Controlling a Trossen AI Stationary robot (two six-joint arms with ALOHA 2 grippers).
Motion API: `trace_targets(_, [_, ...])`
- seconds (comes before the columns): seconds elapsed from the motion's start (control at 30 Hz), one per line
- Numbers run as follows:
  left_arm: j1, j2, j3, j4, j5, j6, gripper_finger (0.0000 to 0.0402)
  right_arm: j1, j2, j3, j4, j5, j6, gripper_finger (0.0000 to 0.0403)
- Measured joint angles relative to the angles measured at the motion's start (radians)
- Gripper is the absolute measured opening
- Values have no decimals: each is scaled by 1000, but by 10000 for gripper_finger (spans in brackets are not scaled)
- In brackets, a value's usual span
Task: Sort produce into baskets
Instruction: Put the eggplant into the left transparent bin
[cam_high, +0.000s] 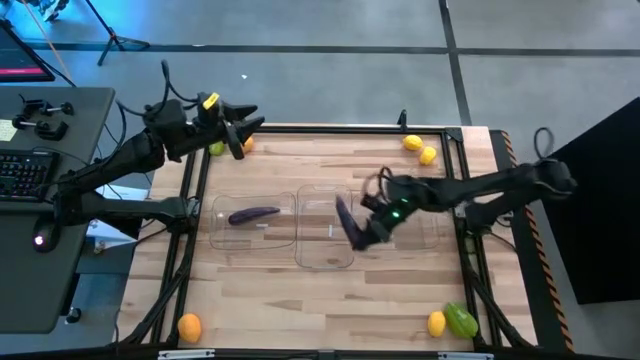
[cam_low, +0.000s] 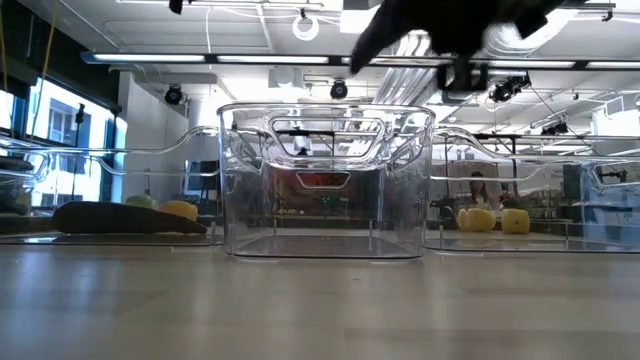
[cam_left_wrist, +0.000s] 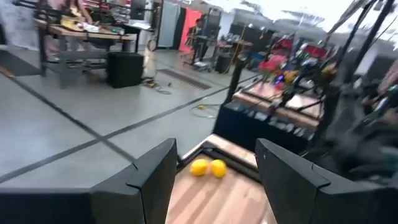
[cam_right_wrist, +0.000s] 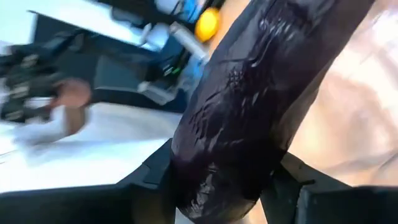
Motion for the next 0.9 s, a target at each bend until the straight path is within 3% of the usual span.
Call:
trace_targets(0.13, [0,0,0,30,37,-16,207,-41,150,4,211,-29,-71,145])
trace_targets(0.23, [0,0,0,108,96,-109,207,-43,271,70,303,-62,-90,145])
trace_targets(0.4, [-4,-1,0,219,255,-263,207,-32,460,291,226,-106,-186,145])
trace_targets(0.57, [-17,-5,0,293,379,-325,207,-25,621,526,94,-71,-256,145])
trace_targets(0.9, [-19,-51,0,297,499,-328,207,-32,843,848,-24,-39,-178,198])
